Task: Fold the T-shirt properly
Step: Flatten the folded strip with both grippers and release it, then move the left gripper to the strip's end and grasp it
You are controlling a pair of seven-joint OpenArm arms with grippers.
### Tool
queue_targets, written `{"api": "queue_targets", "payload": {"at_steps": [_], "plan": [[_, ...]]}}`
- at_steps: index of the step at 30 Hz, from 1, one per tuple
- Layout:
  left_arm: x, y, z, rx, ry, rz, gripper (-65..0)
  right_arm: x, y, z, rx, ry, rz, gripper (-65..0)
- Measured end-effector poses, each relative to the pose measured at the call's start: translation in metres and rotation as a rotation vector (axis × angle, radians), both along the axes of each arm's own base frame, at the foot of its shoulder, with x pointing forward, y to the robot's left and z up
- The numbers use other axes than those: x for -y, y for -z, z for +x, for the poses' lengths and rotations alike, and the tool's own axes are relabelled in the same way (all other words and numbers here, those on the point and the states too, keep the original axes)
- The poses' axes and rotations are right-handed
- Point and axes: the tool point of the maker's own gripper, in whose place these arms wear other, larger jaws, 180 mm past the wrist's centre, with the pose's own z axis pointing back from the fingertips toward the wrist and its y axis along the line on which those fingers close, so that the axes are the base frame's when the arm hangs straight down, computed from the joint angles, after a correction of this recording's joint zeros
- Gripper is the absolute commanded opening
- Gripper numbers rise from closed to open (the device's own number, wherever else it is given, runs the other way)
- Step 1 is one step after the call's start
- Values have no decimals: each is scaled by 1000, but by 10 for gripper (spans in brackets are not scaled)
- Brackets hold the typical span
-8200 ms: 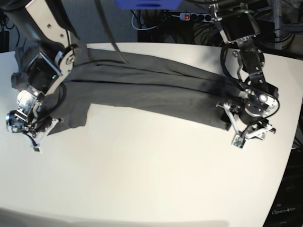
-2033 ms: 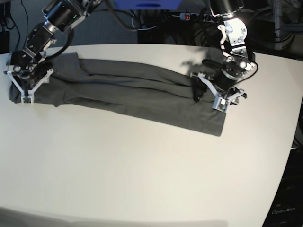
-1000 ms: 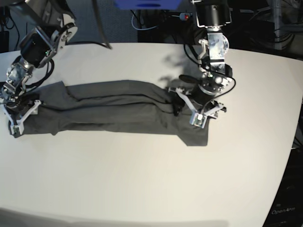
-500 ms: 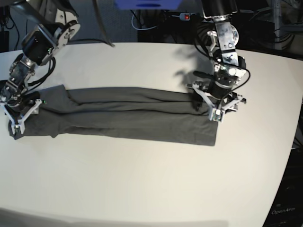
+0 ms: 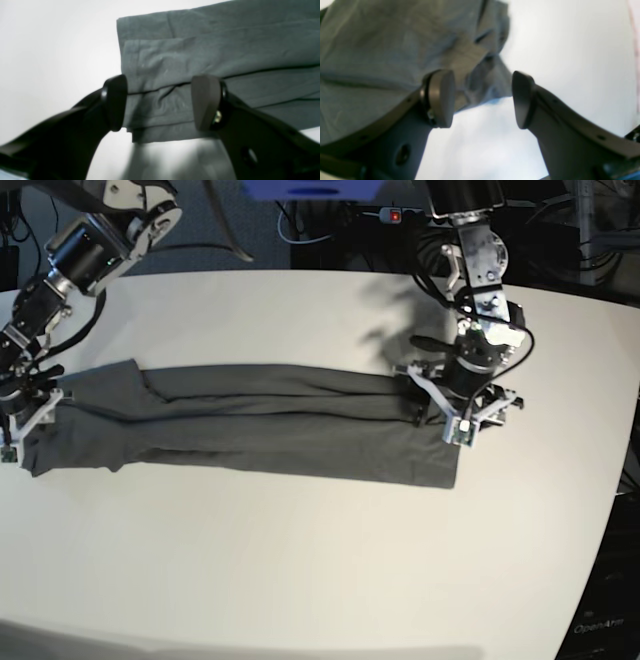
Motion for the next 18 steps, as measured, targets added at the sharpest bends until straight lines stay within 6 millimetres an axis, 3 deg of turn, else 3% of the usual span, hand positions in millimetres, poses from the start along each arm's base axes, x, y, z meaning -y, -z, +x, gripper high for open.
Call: {"api": "queue_targets", "payload": {"at_steps": [3,6,10,14,18], "plan": [[-3,-28,6,98,-11,-8,-252,-5,-19,10,88,-30,-31,-338],[-4,-55,4,242,-21,-78,-252,-28,-21,15,204,-115,-20,-366],[-37,-41,-8,223,-115,-71,-251,-53,5,5,185,-123,48,-308],[-63,-27,-18,189,-178,-55,-251,-58,3,11,211,-120,61,-281],[-87,-31,-21,195,-192,-9,-251,-62,11,13,196,-117,90,-267]]}}
